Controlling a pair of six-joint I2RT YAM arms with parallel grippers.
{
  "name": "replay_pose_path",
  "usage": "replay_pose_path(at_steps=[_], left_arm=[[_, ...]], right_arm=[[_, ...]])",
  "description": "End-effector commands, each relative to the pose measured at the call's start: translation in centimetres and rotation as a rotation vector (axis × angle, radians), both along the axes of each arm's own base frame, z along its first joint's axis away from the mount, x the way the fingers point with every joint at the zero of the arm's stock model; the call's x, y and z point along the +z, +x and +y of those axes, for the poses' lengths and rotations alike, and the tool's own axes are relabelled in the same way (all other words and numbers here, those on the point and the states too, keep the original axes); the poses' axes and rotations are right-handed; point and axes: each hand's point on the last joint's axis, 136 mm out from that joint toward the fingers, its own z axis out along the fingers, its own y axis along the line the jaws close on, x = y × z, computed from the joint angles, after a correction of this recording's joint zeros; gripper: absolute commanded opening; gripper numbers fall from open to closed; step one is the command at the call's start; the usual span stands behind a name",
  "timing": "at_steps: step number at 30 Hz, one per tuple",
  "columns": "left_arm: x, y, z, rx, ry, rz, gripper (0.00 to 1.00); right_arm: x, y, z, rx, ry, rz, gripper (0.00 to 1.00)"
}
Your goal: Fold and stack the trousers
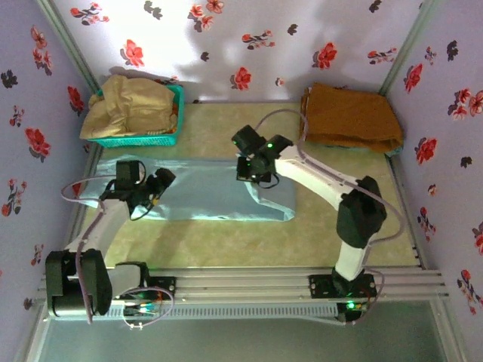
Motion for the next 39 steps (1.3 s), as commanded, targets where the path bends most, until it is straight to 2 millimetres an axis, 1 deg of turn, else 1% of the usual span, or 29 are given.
replay_pose_path(at_steps=[1,6,10,13,15,18,19,20,21,22,23,24,25,26,27,30,32,33,36,37,38,39], left_arm=[[-1.1,-0.7,-0.1,-0.022,-0.008,0.022,0.88],[-1.4,-0.8,0.0,-0.022,-0.009,0.029,0.88],[-1.6,-0.8,0.0,-0.022,-0.010,0.038,0.88],[-1.7,-0.8,0.1,-0.020,-0.010,0.032,0.88],[-1.7,-0.8,0.0,-0.024,-0.013,0.033,0.88],[-1.6,-0.7,-0.1,-0.029,-0.019,0.033,0.88],[-1.6,-0.7,-0.1,-0.029,-0.019,0.032,0.88],[-1.7,-0.8,-0.1,-0.029,-0.019,0.034,0.88],[-1.6,-0.8,0.0,-0.026,-0.020,0.035,0.88],[-1.6,-0.9,-0.1,-0.028,-0.021,0.038,0.88],[-1.5,-0.9,-0.1,-0.026,-0.022,0.038,0.88],[-1.3,-0.9,0.0,-0.024,-0.022,0.036,0.88],[-1.0,-0.9,0.0,-0.025,-0.022,0.029,0.88],[-0.8,-1.0,0.0,-0.024,-0.021,0.027,0.88],[-0.4,-0.9,0.0,-0.022,-0.021,0.020,0.88],[0.4,-0.7,-0.2,-0.030,0.001,0.008,0.89],[0.8,-0.6,-0.6,-0.051,0.031,0.006,0.89],[1.0,-0.4,-1.0,-0.066,0.039,0.005,0.89],[1.4,0.3,-2.9,-0.129,0.057,-0.007,0.87],[1.6,0.5,-4.1,-0.170,0.068,-0.009,0.86],[1.8,0.9,-5.1,-0.202,0.080,-0.009,0.84],[2.0,1.2,-6.5,-0.249,0.090,-0.015,0.79]], right_arm=[[0.2,0.6,1.0,-0.028,-0.028,-0.011,0.00],[-0.3,0.8,3.3,-0.036,-0.021,-0.031,0.00],[0.1,1.1,4.6,-0.062,0.010,-0.065,0.00],[-0.1,1.0,6.2,-0.040,0.035,-0.058,0.00],[-1.1,0.4,7.5,-0.022,0.020,-0.032,0.00],[-3.0,-0.4,10.0,0.011,0.033,-0.005,0.00],[-3.8,-0.6,10.6,0.014,0.031,0.017,0.01],[-4.6,-0.8,11.1,0.023,0.041,0.050,0.12],[-5.3,-1.3,12.2,0.047,0.071,0.092,0.38],[-5.5,-2.0,13.1,0.072,0.103,0.133,0.54],[-5.4,-2.3,13.5,0.086,0.119,0.152,0.59],[-4.7,-2.5,13.7,0.107,0.133,0.146,0.63],[-3.7,-2.3,13.3,0.122,0.129,0.115,0.68],[-2.8,-2.1,12.5,0.129,0.097,0.079,0.72],[-1.9,-1.8,11.2,0.137,0.049,0.044,0.77],[0.1,-1.1,7.2,0.124,-0.022,0.004,0.78],[1.1,-0.4,4.2,0.093,-0.049,-0.035,0.78],[1.5,-0.1,2.4,0.069,-0.056,-0.045,0.77],[1.3,0.9,-2.6,-0.003,-0.055,-0.039,0.75],[1.0,1.1,-4.2,-0.025,-0.059,-0.035,0.74],[0.7,1.3,-5.4,-0.039,-0.059,-0.035,0.73],[0.2,1.6,-6.8,-0.057,-0.063,-0.026,0.73]])
